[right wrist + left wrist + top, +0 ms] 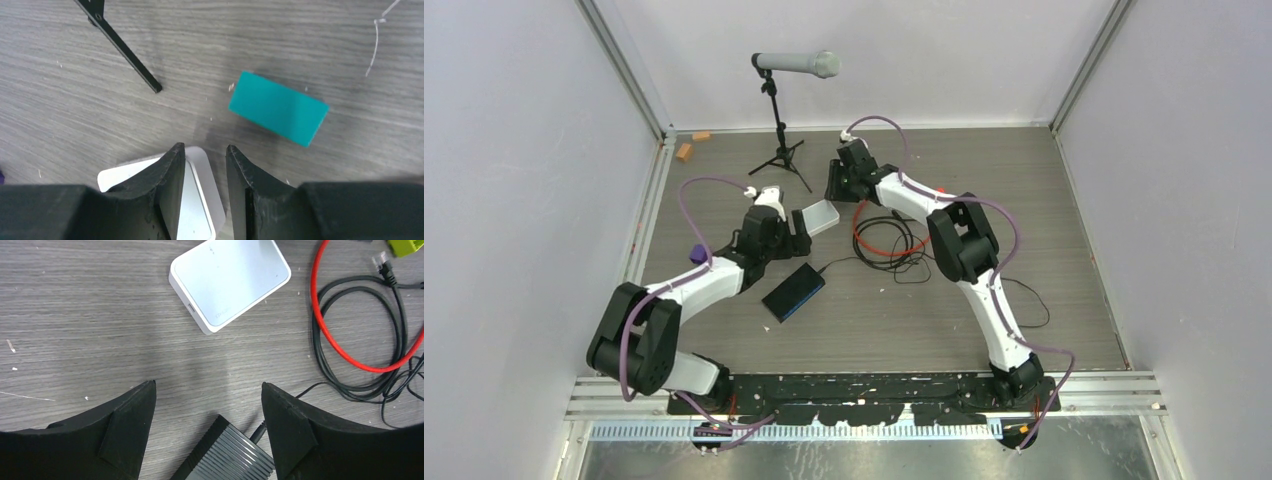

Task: Insert the plug into the switch port
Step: Adjust the switch port at the center of the board.

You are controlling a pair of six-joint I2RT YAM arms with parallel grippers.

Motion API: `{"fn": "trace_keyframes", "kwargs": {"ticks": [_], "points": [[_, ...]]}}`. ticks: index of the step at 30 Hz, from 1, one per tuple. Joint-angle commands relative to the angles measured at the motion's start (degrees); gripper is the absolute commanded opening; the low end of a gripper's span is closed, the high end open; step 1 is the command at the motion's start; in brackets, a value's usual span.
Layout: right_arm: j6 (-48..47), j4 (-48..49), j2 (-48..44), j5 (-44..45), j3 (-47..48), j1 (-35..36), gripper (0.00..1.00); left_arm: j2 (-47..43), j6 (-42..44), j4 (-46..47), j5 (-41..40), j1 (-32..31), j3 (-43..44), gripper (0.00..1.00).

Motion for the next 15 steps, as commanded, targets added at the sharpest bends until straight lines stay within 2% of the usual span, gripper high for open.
{"fn": "trace_keyframes", "kwargs": {"ticks": [1,9,13,15], "points": [[0.7,-0.5,2.2,-1.1,7.0,-0.3,0.42,1.5,1.4,5.0,0.5,0.2,-0.6,0.78],[-0.1,-5.2,7.7,0.2,13.0,-0.2,0.43,3.4,1.6,5.9,0.6,0.2,-1.1,0.77],[-1.6,-7.4,6.8,0.9,10.2,-0.1,0.35,6.0,1.5,2.9,0.0,0.2,1.6,0.77],[-2.5,-6.7,4.9,0.4,6.4,0.1,0.35,7.8,1.4,1.2,-0.9,0.2,3.4,0.77]]}}
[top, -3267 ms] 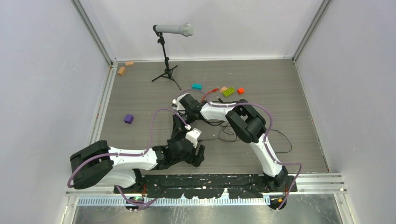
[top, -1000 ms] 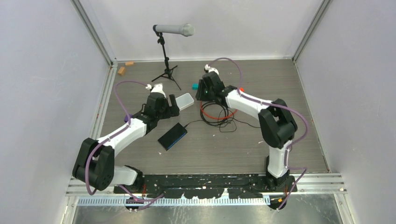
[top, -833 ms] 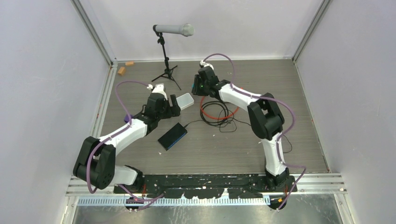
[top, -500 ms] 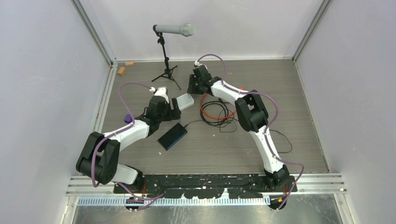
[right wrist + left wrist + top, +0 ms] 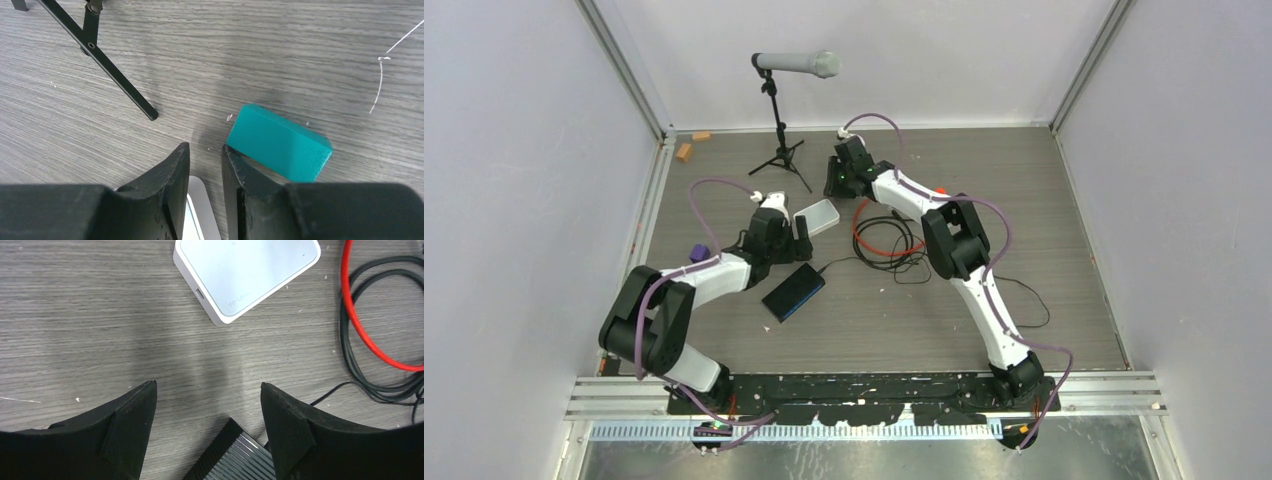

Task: Insert the plug into the switch port
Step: Adjust the switch port at the center of the board.

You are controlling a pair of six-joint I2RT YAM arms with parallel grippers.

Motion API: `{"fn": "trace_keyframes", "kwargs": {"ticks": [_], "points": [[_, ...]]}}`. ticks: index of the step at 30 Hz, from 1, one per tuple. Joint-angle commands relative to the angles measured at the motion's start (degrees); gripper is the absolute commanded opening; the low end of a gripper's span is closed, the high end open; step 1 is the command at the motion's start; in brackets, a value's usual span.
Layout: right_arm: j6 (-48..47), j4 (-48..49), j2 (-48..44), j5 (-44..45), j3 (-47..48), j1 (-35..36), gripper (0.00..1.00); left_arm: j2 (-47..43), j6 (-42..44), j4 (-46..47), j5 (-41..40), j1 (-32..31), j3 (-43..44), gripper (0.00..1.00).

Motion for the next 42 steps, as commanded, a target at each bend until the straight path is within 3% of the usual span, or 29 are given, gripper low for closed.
{"fn": "trace_keyframes", "kwargs": {"ticks": [1,11,21,30,37,40,42], "points": [[-2.8,-2.3,-3.8,-0.1,-6.6,0.5,0.35,3.6,0.8,-2.0,-1.8,0.2,5.2,0.76],[-1.9,6.9,-15.7,-1.3,-26.9,1.7,0.35,14.6,0.6,-13.7,-8.8,0.1,16.3,0.65],[-0.7,12.0,-22.0,-3.6,-37.4,4.6,0.35,18.0,2.7,-13.1,-8.3,0.2,19.0,0.53],[2.4,15.3,-22.7,-0.9,-40.1,9.1,0.35,18.2,4.5,-12.5,-6.9,0.2,19.6,0.52],[2.5,16.6,-29.6,5.5,-46.6,9.3,0.35,14.2,3.9,-15.6,-15.4,1.4,18.5,0.52],[1.8,15.4,-32.5,7.3,-48.0,9.1,0.35,12.8,2.5,-15.1,-12.9,3.6,19.0,0.53],[1.8,14.8,-34.8,7.3,-49.3,9.0,0.29,12.8,1.4,-14.3,-9.6,5.1,20.2,0.52]]}}
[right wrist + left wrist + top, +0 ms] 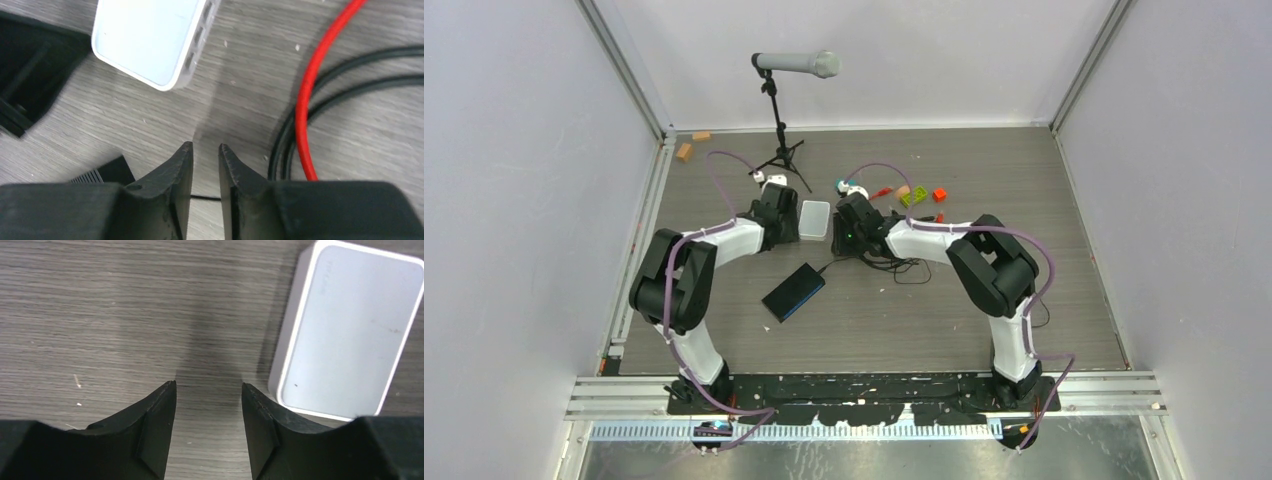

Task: Insert the plug into the switch port
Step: Adjust the switch port at the center of the board.

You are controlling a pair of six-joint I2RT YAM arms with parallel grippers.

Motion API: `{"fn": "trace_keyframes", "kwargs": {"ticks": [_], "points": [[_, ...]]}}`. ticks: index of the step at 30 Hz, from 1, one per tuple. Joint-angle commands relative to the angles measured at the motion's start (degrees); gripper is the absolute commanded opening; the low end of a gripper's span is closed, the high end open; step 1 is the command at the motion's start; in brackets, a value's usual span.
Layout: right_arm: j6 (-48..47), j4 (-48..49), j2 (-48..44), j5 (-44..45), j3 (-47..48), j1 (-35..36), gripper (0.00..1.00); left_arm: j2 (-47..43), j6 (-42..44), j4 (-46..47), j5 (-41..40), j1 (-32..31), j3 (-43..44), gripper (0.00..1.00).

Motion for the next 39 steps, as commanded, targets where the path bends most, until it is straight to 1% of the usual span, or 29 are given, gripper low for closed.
{"fn": "trace_keyframes", "kwargs": {"ticks": [1,4,8,10,14,18,23,29,33,36,39], "points": [[0.2,-1.8,-7.9,3.0,-2.6,-0.4,0.29,-2.9,-2.8,0.5,3.7,3.5,2.6,0.52],[2.4,-0.5,-14.2,1.8,-7.7,0.2,0.30,-2.3,-3.4,1.7,8.3,4.4,4.6,0.52],[4.8,-0.1,-23.0,2.1,-14.4,1.9,0.31,0.4,-4.5,5.4,15.4,4.8,7.0,0.56],[5.8,-0.9,-28.2,2.6,-17.5,2.8,0.31,2.6,-4.2,5.4,16.7,4.8,9.4,0.57],[8.5,-3.2,-38.5,5.1,-24.4,5.6,0.31,7.3,-3.5,4.8,20.8,4.8,13.8,0.59],[13.3,-5.8,-48.7,8.7,-31.2,9.4,0.31,10.9,-2.7,5.4,25.6,4.8,16.6,0.59],[15.3,-14.0,-59.7,13.6,-34.5,13.6,0.32,14.6,-1.6,4.2,31.7,4.8,19.3,0.60],[15.2,-25.1,-72.9,18.4,-36.2,14.3,0.33,16.4,2.0,4.4,40.4,4.0,19.5,0.60],[15.3,-28.2,-77.6,20.8,-37.2,14.3,0.33,16.3,5.1,3.4,41.6,2.7,19.1,0.60],[16.1,-30.0,-77.5,22.2,-37.1,14.3,0.33,15.4,5.1,4.8,41.6,2.0,17.2,0.60],[16.9,-30.3,-76.2,23.9,-36.4,14.2,0.37,13.5,4.2,6.1,40.7,1.7,15.7,0.62]]}}
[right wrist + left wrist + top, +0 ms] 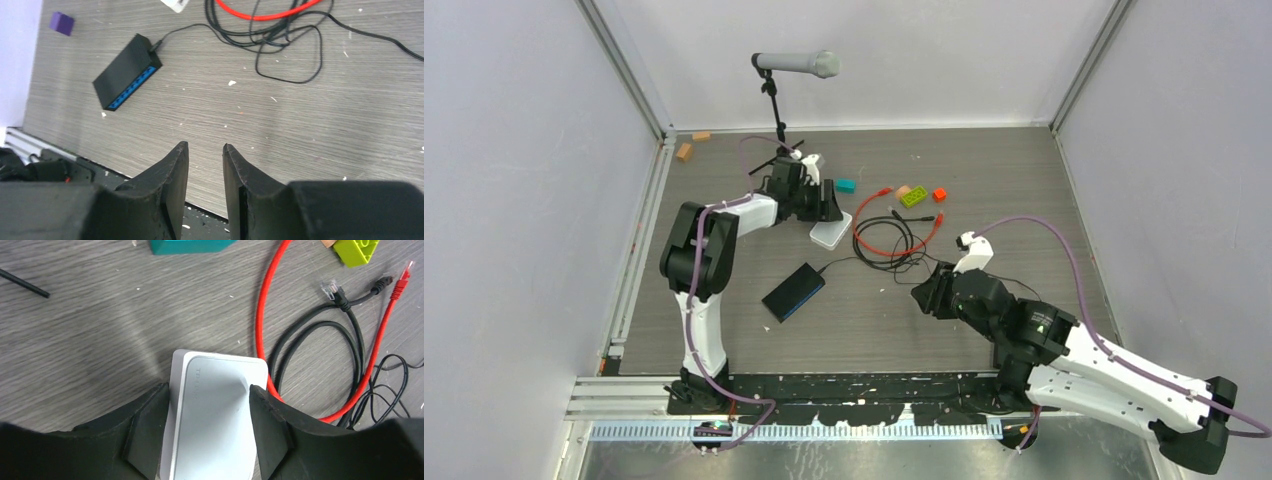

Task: Insert the plug into the switch port
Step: Adjust the switch port at the center of the board.

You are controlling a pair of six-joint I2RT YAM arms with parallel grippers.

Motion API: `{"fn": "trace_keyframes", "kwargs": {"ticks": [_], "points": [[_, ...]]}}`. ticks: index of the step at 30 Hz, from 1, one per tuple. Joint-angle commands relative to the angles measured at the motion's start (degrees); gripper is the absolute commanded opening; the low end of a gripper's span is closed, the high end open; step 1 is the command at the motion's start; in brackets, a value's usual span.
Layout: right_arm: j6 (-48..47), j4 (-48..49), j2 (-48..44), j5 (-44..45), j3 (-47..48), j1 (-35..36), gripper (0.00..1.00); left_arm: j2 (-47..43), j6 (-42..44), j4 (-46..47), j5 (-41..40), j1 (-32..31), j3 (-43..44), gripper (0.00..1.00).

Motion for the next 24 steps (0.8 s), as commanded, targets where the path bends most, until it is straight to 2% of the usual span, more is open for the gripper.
{"fn": "trace_keyframes", "kwargs": {"ticks": [1,5,8,12,15,24], "points": [[1.7,-2.2,2.3,5.7,0.8,0.3,0.39,-2.9,0.4,2.0,0.4,-0.8,-2.2,0.63],[-1.0,-3.4,8.1,9.7,5.6,-0.1,0.47,-8.0,-0.6,2.9,-3.2,-1.7,-2.6,0.70],[-4.6,-3.5,14.1,10.7,10.3,-4.9,0.51,-12.7,-2.1,2.8,-6.3,-2.5,-3.2,0.75],[-7.4,-0.3,22.4,1.2,14.9,-18.3,0.53,-20.8,-3.7,2.7,-12.2,-4.7,-7.0,0.77],[-6.9,3.6,26.9,0.1,15.8,-25.4,0.54,-26.4,-4.9,1.5,-14.3,-6.3,-10.6,0.77],[0.3,21.3,43.4,-10.4,14.3,-41.1,0.56,-43.5,-6.1,-5.3,-16.3,-8.4,-21.1,0.77]]}}
